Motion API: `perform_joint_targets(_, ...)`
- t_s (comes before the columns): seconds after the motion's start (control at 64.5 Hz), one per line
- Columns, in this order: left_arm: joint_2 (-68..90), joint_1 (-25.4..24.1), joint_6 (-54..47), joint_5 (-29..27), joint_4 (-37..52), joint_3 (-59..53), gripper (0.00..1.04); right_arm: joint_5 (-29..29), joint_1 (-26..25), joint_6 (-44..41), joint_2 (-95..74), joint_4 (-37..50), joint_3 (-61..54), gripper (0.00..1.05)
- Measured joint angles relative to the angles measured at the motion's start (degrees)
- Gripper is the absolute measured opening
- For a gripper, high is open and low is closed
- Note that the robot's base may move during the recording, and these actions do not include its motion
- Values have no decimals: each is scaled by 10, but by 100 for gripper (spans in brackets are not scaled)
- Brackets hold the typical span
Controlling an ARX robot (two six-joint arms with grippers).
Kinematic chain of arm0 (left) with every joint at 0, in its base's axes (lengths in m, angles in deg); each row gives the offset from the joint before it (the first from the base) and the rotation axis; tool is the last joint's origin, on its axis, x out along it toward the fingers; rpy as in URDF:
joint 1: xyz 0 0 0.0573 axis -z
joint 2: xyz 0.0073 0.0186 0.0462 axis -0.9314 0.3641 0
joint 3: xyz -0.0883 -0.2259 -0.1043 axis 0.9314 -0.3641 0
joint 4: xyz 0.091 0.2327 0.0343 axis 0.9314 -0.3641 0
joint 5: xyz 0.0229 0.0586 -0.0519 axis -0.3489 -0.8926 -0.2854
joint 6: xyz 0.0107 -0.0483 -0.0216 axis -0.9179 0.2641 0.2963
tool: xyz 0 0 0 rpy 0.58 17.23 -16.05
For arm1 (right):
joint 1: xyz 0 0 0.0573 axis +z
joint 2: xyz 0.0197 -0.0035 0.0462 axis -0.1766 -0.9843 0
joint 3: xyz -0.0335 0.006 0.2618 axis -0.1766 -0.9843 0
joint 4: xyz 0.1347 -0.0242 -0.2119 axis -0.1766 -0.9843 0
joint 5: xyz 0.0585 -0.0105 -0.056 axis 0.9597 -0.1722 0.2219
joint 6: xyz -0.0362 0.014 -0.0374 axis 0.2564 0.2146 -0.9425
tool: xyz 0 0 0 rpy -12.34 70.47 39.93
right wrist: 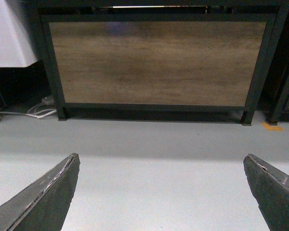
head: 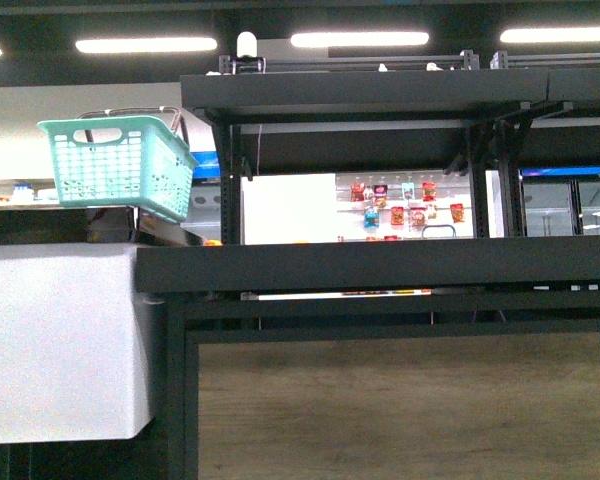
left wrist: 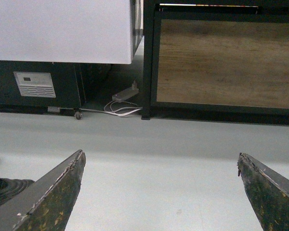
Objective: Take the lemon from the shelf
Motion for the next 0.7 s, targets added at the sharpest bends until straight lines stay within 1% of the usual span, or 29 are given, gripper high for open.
perform_joint_targets(0.697, 0, 0, 0, 0, 0, 0, 97, 0, 0, 0, 0, 0, 0, 102)
